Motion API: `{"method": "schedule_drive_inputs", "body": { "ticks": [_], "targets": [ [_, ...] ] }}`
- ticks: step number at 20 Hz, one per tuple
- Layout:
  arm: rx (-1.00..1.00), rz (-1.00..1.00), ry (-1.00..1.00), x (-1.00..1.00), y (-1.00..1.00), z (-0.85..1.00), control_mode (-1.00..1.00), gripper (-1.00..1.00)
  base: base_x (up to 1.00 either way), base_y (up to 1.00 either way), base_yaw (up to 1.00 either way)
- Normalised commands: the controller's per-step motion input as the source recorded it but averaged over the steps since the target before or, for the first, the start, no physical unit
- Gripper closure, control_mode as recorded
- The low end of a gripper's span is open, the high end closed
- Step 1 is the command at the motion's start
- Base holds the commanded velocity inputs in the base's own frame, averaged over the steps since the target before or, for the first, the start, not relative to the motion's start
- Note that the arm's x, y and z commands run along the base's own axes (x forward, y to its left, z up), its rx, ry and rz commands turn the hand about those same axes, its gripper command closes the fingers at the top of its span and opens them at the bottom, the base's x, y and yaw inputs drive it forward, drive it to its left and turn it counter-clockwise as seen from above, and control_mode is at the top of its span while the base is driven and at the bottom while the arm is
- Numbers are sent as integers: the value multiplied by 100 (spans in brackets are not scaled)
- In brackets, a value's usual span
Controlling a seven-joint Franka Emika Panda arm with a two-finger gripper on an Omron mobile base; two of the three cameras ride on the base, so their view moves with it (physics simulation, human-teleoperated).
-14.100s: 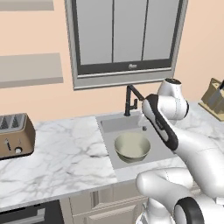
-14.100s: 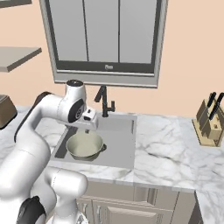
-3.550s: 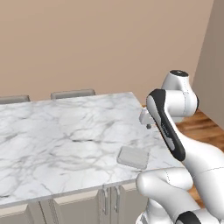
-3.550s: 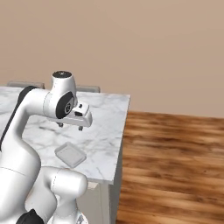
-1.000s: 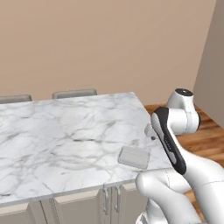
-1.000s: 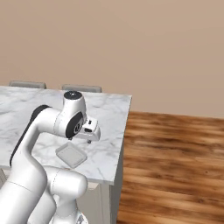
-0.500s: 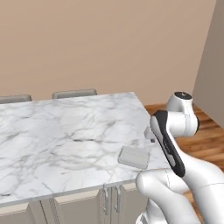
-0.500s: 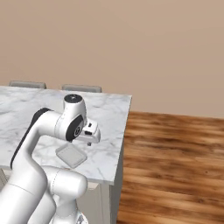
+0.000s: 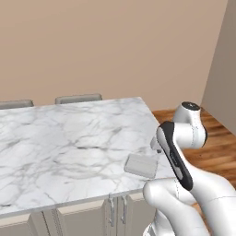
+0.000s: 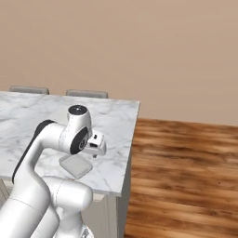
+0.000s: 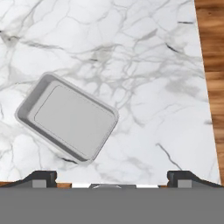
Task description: Pick the bowl and tupperware and place them in the sink. Then turn on the water.
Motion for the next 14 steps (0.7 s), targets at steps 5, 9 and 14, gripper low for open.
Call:
{"method": "schedule_drive_inputs", "body": {
  "ticks": [5, 9, 14],
  "targets": [
    [0, -1, 0, 3, 14, -15, -100, -100, 0, 0, 0],
    [0, -2, 0, 4, 5, -13, -100, -100, 0, 0, 0],
    [0, -6, 0, 0, 0, -18, -100, -100, 0, 0, 0]
  ]
}}
